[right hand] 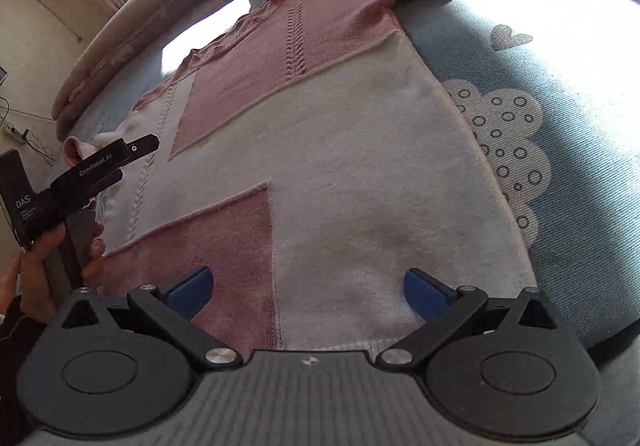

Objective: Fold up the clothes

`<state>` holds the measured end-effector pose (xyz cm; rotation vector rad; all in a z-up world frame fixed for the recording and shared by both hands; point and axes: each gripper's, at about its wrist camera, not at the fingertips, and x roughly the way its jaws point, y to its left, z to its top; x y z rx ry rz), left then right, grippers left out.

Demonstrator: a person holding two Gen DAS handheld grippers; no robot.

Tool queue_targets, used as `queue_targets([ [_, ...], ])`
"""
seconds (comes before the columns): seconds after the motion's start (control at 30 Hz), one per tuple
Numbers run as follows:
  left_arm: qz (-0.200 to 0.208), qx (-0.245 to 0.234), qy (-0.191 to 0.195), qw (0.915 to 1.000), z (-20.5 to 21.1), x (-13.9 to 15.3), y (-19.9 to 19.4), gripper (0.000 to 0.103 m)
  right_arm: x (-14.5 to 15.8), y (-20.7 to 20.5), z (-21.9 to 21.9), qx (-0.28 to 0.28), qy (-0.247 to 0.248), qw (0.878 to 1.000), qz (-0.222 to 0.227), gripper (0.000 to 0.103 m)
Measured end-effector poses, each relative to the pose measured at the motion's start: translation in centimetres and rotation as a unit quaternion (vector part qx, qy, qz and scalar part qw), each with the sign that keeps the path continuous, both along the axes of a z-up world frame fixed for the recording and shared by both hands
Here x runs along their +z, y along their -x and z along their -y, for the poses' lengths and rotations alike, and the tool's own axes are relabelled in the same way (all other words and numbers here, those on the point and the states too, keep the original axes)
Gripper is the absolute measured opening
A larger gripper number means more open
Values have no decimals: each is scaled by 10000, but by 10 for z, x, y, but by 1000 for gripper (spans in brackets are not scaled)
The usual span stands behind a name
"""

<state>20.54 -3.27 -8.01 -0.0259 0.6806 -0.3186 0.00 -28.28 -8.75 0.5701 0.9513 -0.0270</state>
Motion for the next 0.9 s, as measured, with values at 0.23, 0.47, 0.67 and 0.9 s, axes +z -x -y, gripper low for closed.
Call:
queue_targets([
  [0.23, -97, -153, 54, 9998, -1, 5, -3, 102, 6, 23, -10, -289, 73, 9994, -199, 103],
  [0.47, -86, 148, -41, 9998, -11, 4, -10, 102, 26, -27, -41, 374, 1012, 9939, 207, 103],
  [0.67, -420, 185, -229, 9987, -9, -8, -20, 102, 7, -88, -63, 849, 2012, 9745, 509, 103],
  [0.9, -449, -71, -599, 9972, 4, -8, -9, 102, -17, -82, -61, 1148, 2232, 9648, 781, 103],
])
